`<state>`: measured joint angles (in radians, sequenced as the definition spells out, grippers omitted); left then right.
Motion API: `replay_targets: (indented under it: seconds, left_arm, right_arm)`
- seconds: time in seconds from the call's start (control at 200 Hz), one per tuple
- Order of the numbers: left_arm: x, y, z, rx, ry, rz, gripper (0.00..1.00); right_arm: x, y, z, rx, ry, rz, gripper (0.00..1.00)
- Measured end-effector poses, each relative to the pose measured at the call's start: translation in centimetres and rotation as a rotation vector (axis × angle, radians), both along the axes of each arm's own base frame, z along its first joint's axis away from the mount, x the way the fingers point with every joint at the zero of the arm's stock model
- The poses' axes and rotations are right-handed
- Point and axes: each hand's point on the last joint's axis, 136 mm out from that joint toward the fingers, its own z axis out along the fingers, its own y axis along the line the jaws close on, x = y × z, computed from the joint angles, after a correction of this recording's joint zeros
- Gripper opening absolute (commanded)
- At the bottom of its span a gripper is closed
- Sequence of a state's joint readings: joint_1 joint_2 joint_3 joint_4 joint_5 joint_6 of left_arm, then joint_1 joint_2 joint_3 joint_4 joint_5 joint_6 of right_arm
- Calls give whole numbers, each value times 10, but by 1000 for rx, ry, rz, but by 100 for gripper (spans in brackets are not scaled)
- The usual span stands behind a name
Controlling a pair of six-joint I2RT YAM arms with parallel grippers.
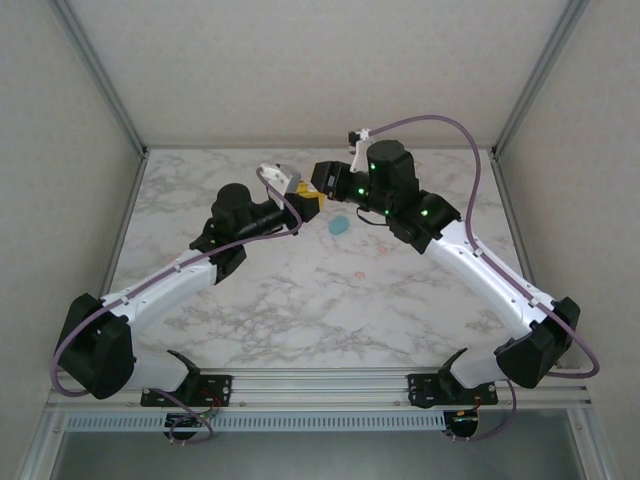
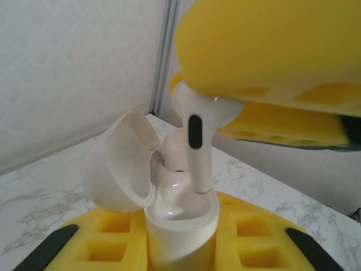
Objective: Insert wireless bluetooth earbuds into charging case
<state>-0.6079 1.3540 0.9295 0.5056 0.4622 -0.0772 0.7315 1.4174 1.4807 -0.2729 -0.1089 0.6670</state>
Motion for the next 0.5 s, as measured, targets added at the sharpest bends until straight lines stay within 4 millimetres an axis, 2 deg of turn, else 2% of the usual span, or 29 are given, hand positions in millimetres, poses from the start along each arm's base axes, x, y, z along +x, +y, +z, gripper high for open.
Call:
replay_targets:
  seconds: [0.501]
  left_arm:
    - [2,1,3,-18,3,15,4]
  right_arm:
    - [-3,10,-9,-44,-19,9,29]
